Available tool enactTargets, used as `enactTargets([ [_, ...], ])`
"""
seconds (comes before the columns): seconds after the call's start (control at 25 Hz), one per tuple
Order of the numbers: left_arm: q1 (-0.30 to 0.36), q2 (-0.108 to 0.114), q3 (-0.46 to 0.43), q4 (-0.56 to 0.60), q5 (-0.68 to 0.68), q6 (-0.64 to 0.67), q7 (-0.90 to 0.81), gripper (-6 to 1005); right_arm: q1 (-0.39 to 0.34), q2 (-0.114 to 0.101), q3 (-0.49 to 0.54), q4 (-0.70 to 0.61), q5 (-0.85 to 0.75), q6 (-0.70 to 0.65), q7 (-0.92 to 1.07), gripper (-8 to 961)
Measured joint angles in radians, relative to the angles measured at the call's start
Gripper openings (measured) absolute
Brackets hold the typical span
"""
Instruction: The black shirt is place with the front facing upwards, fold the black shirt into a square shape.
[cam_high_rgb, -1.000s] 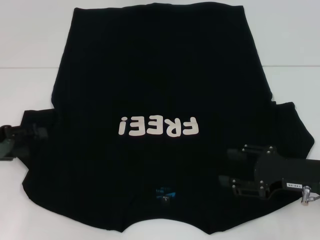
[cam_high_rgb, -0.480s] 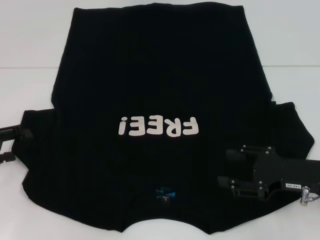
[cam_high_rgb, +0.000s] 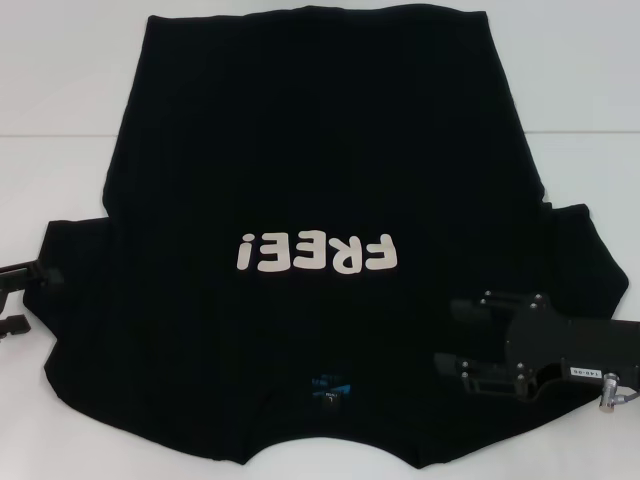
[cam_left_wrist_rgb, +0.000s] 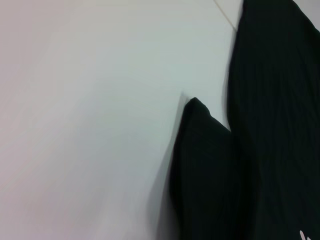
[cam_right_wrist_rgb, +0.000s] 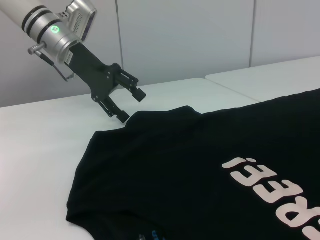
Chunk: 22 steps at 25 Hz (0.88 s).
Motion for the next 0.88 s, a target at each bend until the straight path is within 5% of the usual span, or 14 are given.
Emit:
enactTargets([
  [0.88, -0.016, -0.011, 0.007, -0.016, -0.002, -0.049, 0.005, 934, 0.003, 0.000, 0.001, 0.000, 0.001, 0.000, 0.000, 744],
])
